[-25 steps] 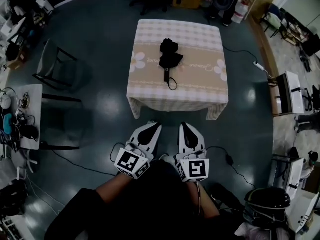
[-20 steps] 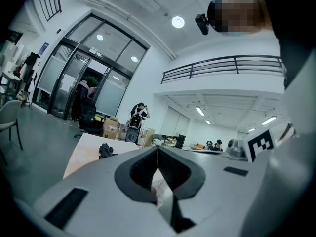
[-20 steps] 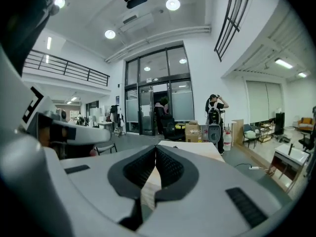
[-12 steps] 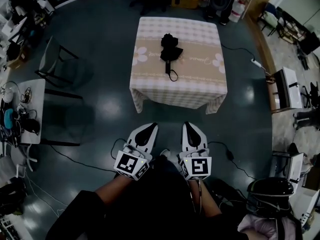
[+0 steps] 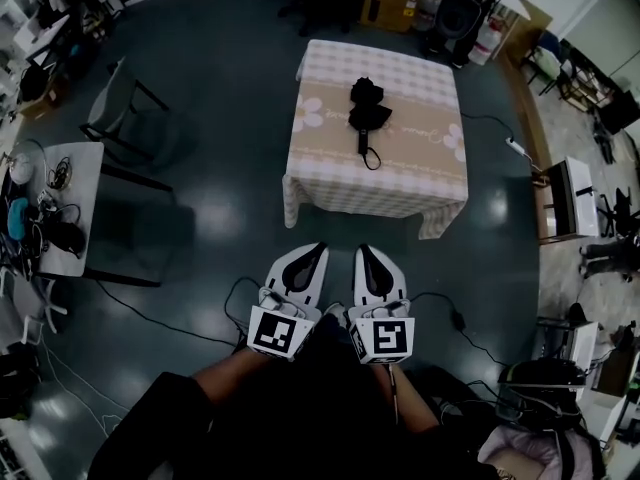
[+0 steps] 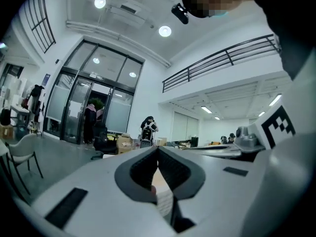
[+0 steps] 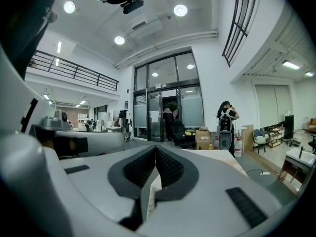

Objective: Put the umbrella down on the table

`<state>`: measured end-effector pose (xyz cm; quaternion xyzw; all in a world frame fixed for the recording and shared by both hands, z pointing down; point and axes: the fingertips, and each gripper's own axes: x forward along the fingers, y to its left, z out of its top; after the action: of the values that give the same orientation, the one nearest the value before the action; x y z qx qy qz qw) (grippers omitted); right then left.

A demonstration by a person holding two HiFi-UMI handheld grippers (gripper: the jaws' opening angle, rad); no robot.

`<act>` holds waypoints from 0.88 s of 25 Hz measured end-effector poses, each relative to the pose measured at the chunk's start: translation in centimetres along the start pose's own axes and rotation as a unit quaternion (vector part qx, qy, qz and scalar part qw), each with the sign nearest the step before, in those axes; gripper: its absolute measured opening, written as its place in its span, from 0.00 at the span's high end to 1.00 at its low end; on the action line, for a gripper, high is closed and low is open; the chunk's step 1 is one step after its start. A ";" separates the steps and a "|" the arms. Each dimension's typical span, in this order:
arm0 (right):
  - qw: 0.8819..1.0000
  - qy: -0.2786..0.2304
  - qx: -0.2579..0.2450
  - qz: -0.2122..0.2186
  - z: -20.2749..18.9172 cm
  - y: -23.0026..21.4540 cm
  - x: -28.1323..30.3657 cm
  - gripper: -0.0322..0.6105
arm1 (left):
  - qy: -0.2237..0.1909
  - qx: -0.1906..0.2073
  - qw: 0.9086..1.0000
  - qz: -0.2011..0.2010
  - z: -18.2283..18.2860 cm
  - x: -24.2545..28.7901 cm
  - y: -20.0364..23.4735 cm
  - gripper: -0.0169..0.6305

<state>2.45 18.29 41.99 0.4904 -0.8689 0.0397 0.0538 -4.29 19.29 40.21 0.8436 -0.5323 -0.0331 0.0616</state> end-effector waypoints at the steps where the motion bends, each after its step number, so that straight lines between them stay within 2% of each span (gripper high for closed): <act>1: 1.000 0.001 -0.002 0.000 0.1 0.4 0.1 0.92 | -0.010 0.009 1.000 -0.001 0.5 -0.3 0.0 0.95; 5: 1.000 0.000 -0.004 0.001 0.4 1.6 0.2 0.92 | -0.026 0.025 0.999 -0.003 1.4 -1.0 0.4 0.95; 16: 1.000 -0.010 -0.020 0.003 1.1 2.2 0.0 0.92 | -0.023 0.006 1.000 -0.005 1.6 -1.2 0.8 0.95; 22: 1.000 -0.012 -0.019 0.000 1.1 0.9 -0.1 0.92 | -0.022 0.008 1.000 -0.011 1.4 -0.1 -0.2 0.95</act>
<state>1.68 18.76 40.91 0.4894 -0.8703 0.0171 0.0525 -4.37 19.40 38.84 0.8493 -0.5241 -0.0477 0.0425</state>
